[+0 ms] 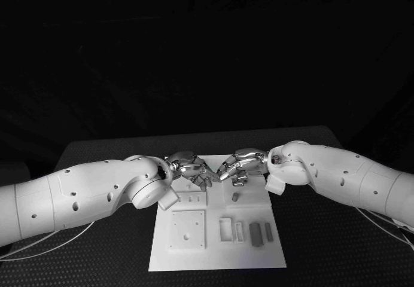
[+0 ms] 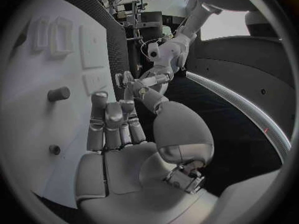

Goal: Assemble the parts on the task board

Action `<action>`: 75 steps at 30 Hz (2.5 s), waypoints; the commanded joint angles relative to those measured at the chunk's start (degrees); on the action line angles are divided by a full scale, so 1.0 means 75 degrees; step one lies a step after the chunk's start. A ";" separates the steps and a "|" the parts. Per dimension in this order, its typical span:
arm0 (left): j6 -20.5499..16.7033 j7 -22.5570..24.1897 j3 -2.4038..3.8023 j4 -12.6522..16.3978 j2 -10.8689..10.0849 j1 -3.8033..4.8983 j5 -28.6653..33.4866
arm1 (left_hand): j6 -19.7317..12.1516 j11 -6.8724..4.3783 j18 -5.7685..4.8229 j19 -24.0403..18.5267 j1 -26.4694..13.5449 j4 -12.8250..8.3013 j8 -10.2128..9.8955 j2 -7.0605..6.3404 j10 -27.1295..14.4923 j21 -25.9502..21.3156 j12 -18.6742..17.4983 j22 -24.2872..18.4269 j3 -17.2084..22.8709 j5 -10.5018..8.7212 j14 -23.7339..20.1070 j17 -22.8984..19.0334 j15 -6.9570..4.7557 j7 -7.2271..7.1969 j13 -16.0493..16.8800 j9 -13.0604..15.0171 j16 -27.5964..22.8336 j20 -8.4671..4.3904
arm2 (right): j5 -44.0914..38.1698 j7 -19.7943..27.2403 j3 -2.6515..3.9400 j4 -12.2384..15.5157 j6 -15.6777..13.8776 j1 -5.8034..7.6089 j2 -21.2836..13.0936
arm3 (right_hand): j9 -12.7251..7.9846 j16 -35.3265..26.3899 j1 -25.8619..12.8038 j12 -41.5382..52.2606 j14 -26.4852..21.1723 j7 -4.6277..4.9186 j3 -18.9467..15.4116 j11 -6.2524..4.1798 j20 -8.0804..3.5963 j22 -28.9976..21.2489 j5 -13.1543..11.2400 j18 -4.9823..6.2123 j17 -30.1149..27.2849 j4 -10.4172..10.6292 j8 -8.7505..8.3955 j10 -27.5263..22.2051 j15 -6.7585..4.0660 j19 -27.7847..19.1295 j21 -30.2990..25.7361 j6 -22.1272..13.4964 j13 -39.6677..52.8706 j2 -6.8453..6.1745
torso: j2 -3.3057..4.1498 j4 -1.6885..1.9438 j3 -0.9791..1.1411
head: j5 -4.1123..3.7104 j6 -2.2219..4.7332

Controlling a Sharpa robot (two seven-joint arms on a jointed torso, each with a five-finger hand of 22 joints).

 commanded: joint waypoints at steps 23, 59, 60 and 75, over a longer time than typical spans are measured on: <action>0.0189 -0.0065 -0.0007 0.0020 0.0012 -0.0006 -0.0155 | 0.0307 -0.0106 -0.0112 0.0134 -0.0047 0.0012 0.0137 0.0193 0.0309 0.0050 0.0146 0.0096 0.0176 0.0169 0.0134 0.0082 -0.0042 -0.0037 -0.0021 0.0175 0.0100 -0.0037 | 0.0140 0.0077 0.0010 0.0029 -0.0137 0.0008 0.0021 | 0.0253 0.0017 0.0037 0.0020 -0.0002 0.0055 0.0019 -0.0046 -0.0030 0.0133 0.0026 0.0096 0.0008 0.0011 0.0053 -0.0004 -0.0040 0.0016 0.0026 0.0049 -0.0001 0.0013 | 0.0002 -0.0001 0.0001 | -0.0004 -0.0014; -0.0922 -0.1566 -0.0100 0.0013 -0.0327 -0.0008 -0.1455 | 0.0789 -0.0353 -0.0107 0.0321 -0.0623 -0.0035 0.0272 -0.0030 0.0736 0.0183 0.0512 0.0560 0.0245 0.1762 0.0363 0.0364 -0.0201 -0.0265 0.0221 0.0651 0.0343 -0.0198 | 0.0398 0.0381 0.0286 -0.0169 -0.2515 0.0363 -0.0897 | 0.0123 -0.0380 -0.1525 -0.0281 -0.0396 0.0324 -0.0557 0.0210 0.0131 -0.0004 0.0024 0.0096 -0.0146 0.0614 -0.0484 -0.0475 0.0191 -0.0317 -0.0386 -0.0557 -0.0201 -0.1465 | -0.0024 0.0004 0.0010 | 0.0085 0.0044; -0.0926 -0.1678 -0.0161 0.0038 -0.0358 -0.0007 -0.1557 | 0.0801 -0.0359 -0.0106 0.0328 -0.0630 -0.0036 0.0273 -0.0043 0.0746 0.0191 0.0519 0.0577 0.0249 0.1791 0.0374 0.0374 -0.0207 -0.0271 0.0226 0.0661 0.0353 -0.0205 | 0.0335 0.0385 0.0294 -0.0193 -0.2581 0.0395 -0.0914 | 0.0123 -0.0380 -0.1520 -0.0279 -0.0392 0.0325 -0.0557 0.0209 0.0130 -0.0002 0.0024 0.0096 -0.0148 0.0601 -0.0489 -0.0470 0.0190 -0.0313 -0.0386 -0.0560 -0.0204 -0.1461 | -0.0031 0.0004 0.0012 | 0.0090 0.0031; -0.1405 -0.2808 -0.0166 0.0185 -0.0459 -0.0114 -0.2394 | 0.0962 -0.0436 -0.0099 0.0325 -0.0613 -0.0041 0.0256 -0.0227 0.0899 0.0417 0.0623 0.1159 0.0321 0.2238 0.0290 0.0386 -0.0277 -0.0341 0.0318 0.0858 0.0942 -0.0281 | -0.1031 0.0079 0.0377 -0.0276 -0.3442 0.0580 -0.0943 | 0.0120 -0.0399 -0.1611 -0.0276 -0.0380 0.0335 -0.0617 0.0218 0.0138 0.0004 0.0024 0.0096 -0.0172 0.0555 -0.0530 -0.0454 0.0197 -0.0308 -0.0401 -0.0586 -0.0240 -0.1514 | -0.0132 0.0055 0.0055 | 0.0151 -0.0144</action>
